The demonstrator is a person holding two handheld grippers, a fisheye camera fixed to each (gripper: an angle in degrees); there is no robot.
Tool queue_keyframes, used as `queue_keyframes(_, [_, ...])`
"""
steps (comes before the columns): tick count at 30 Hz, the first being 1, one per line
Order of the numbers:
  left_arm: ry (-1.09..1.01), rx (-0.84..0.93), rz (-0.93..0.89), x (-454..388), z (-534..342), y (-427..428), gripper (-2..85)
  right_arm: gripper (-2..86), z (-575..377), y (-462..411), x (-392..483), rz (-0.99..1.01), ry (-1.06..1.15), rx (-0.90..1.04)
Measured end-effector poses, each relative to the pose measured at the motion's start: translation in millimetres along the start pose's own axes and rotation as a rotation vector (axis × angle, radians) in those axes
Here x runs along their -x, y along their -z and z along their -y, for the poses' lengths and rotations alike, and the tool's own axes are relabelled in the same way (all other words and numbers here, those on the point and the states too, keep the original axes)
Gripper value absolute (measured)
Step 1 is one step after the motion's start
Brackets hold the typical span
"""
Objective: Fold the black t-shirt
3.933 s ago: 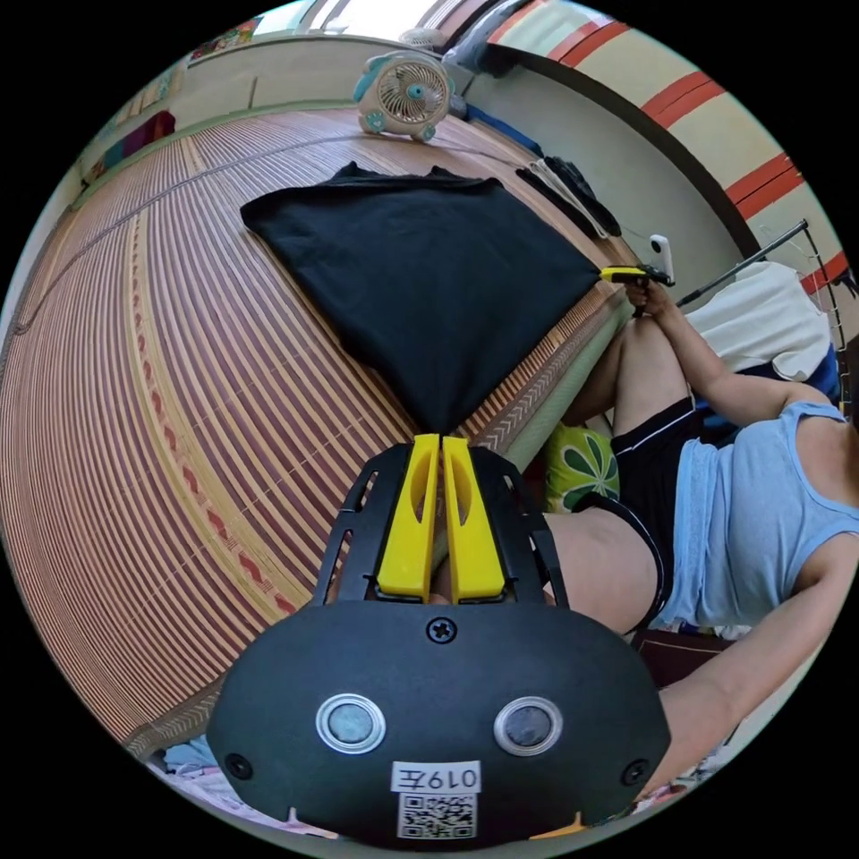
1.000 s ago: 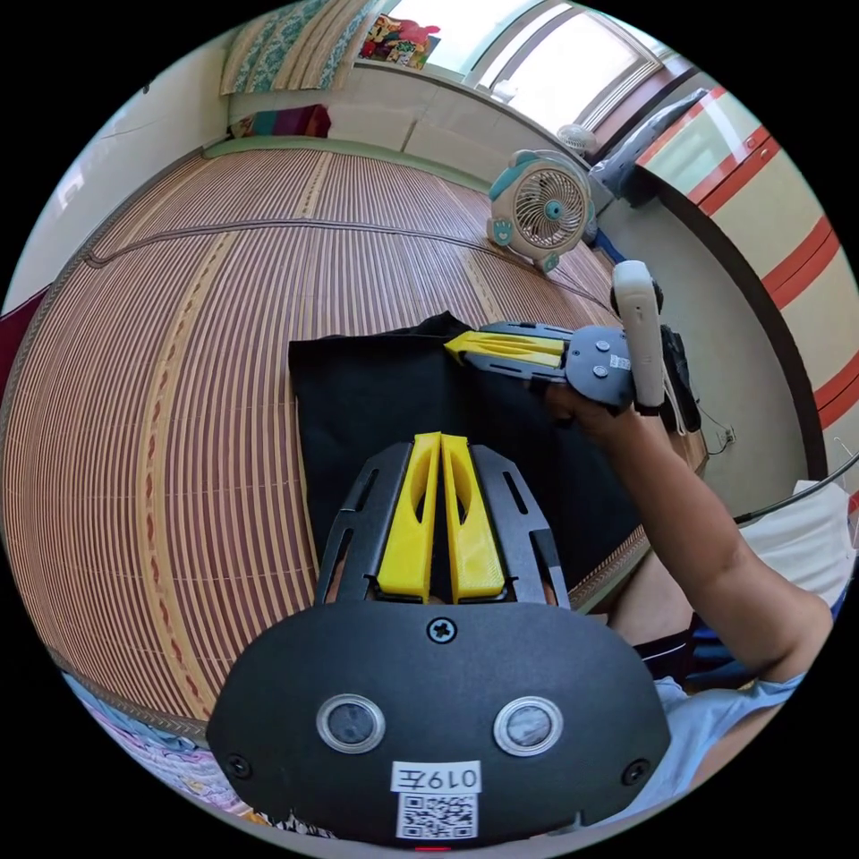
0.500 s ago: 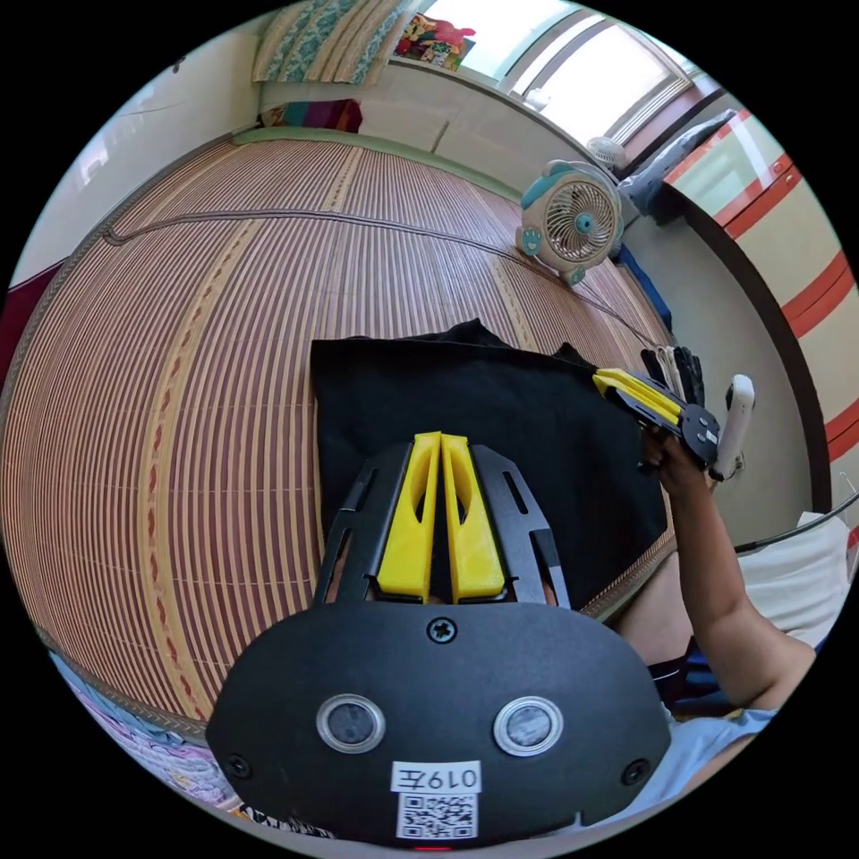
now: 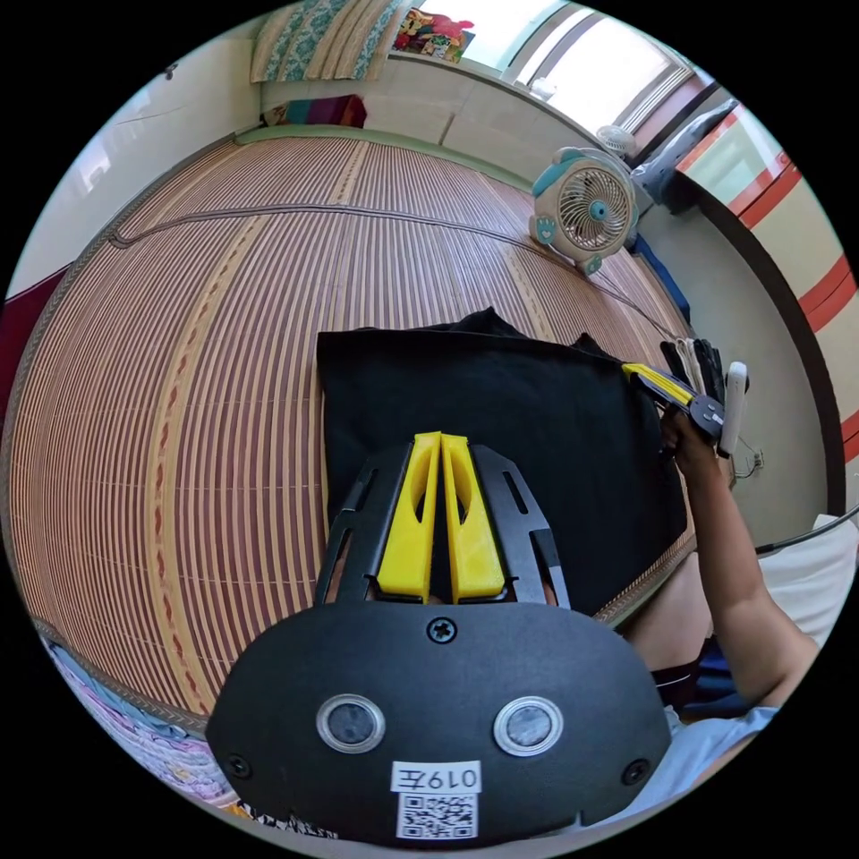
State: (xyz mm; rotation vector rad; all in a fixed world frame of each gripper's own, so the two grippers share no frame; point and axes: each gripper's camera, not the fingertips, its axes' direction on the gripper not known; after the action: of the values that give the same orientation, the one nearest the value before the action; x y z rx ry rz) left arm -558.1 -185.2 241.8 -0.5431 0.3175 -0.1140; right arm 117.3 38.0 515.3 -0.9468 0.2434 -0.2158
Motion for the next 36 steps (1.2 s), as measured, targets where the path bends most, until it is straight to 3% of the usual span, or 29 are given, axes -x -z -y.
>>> queue_keyframes(11, [-0.149, -0.208, 0.065, -8, 17, 13, 1.3, 3.1, -31, -4, -76, 0.117, -0.054, 0.023])
queue_keyframes(15, [-0.199, -0.147, 0.237, -8, 36, 7, 1.7, 5.6, -42, 7, -106, 0.093, -0.032, 0.030])
queue_keyframes(17, [-0.094, -0.086, 0.287, 13, 47, 2, 2.3, 6.5, -55, 9, -138, 0.063, -0.070, 0.063])
queue_keyframes(19, [0.006, -0.065, 0.250, 36, 50, 1, 2.8, 6.7, -67, 9, -168, 0.070, -0.140, 0.081])
queue_keyframes(24, [0.194, -0.078, -0.048, 88, 43, -1, 4.7, 7.7, -110, -1, -241, 0.203, -0.348, 0.094])
queue_keyframes(28, [0.186, -0.076, -0.064, 90, 42, 0, 4.8, 7.7, -139, -10, -262, 0.266, -0.401, 0.093])
queue_keyframes(36, [0.161, -0.061, -0.037, 91, 37, -4, 1.9, -0.6, -164, 2, -276, 0.186, -0.371, 0.072])
